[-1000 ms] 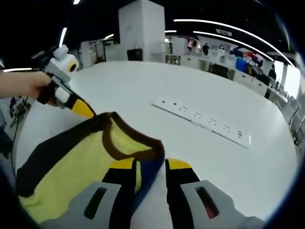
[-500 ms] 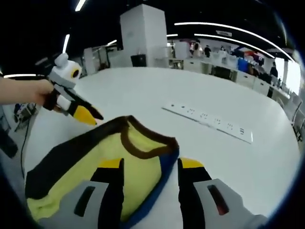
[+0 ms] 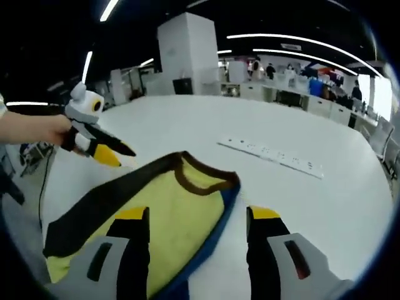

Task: Fold the garment on the visible template until the final outline fits inside the template.

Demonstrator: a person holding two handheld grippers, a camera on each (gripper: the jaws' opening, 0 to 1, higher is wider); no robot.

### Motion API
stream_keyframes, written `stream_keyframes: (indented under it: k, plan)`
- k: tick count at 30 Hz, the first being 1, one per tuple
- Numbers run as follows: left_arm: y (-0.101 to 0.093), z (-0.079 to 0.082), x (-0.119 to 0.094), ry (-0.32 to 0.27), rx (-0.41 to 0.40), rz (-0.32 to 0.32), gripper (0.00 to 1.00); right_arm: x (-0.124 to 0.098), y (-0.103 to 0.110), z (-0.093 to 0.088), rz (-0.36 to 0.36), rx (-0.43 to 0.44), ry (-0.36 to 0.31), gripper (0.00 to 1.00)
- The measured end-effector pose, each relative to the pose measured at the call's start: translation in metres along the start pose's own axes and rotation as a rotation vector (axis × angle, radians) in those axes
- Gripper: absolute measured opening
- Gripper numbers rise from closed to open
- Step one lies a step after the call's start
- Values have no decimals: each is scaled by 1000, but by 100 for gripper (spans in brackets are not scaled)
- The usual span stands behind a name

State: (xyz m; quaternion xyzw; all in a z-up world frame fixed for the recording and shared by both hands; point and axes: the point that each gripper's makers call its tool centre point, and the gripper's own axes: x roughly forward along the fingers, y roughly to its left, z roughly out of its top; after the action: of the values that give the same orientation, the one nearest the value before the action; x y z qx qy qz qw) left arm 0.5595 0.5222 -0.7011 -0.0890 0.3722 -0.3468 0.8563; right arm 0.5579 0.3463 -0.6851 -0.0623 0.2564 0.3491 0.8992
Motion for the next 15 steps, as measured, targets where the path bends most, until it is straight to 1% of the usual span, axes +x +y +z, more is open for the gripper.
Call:
stream_keyframes:
  k: [4,7,10,11,15]
  plan:
    - [-7,-6,-7,-14,-7,-8,62,-10,6,-3,-1,13,-6,67]
    - [-13,-13,-14,-3,13,-10,65,-19,11,-6,-7,24,-8,68]
    - [-19,-15,-22,-9,23,-14,67,-26,17,-7,-5,39,-17,71]
    - [-24,-17,-26,-12,29,-17,67,-30,23,-9,-3,40,-19,72]
    - [-36,-23,-35,-8,58,-23,71,-39,31,-13,2,52,-23,75]
